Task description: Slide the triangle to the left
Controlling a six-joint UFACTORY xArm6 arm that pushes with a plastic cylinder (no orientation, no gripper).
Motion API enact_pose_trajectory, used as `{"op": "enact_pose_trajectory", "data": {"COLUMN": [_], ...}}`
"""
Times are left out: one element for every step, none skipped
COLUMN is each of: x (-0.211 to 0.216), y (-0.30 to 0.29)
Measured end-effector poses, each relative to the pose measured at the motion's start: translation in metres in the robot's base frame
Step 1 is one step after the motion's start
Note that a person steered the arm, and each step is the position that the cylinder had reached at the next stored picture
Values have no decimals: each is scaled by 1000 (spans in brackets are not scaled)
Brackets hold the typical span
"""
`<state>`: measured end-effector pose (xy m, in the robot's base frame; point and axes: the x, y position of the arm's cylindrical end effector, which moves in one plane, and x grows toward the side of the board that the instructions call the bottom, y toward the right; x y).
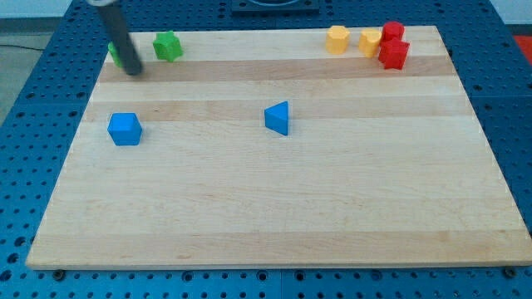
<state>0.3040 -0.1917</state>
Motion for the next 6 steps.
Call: {"op": "enact_pose_trajectory", "data": {"x": [36, 77, 99, 108, 108, 108], "y": [144, 217, 243, 216, 179, 144]}}
